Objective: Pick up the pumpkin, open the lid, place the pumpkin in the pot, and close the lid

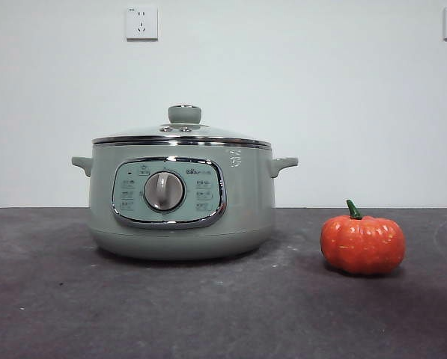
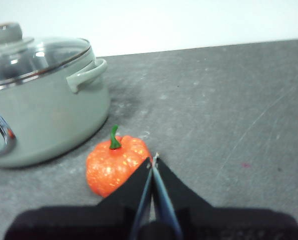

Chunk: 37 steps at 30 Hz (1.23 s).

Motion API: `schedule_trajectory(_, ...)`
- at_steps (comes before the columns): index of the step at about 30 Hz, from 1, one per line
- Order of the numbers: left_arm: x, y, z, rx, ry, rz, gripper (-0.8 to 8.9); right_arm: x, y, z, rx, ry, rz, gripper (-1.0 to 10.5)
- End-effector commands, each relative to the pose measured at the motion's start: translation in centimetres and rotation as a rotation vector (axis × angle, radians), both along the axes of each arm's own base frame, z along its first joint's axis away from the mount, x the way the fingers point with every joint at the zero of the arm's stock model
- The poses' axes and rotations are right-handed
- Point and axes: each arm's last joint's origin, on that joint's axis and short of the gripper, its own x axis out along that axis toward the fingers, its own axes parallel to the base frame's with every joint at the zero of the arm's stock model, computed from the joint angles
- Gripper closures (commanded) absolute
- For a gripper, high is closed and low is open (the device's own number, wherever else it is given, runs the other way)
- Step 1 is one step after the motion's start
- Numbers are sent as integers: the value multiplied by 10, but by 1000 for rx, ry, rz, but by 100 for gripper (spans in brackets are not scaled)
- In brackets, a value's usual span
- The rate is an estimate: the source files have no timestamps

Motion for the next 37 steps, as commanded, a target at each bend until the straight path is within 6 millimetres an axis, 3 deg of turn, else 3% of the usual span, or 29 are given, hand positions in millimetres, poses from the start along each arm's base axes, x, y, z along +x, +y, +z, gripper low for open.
schedule_trajectory(1, 0, -1, -4, -92, 24, -22, 819, 0, 0, -3, 107, 46, -14, 952)
schedule_trajectory(7, -2, -2, 11, -158, 1, -47, 822, -3, 0, 14, 240, 37, -26, 958)
schedule_trajectory(16, -18, -2, 58, -168, -34, -82, 821, -10, -1, 65, 242, 11, -22, 958)
schedule_trajectory(23, -33, -4, 93, -116, -19, -153, 821, -11, 1, 115, 96, 119, 43, 958)
schedule_trajectory(30, -35, -7, 134, -26, 96, -281, 821, -10, 3, 162, -58, 267, 155, 958)
schedule_trajectory(37, -34, -7, 173, 111, 211, -330, 822, -8, 3, 193, -170, 405, 203, 958)
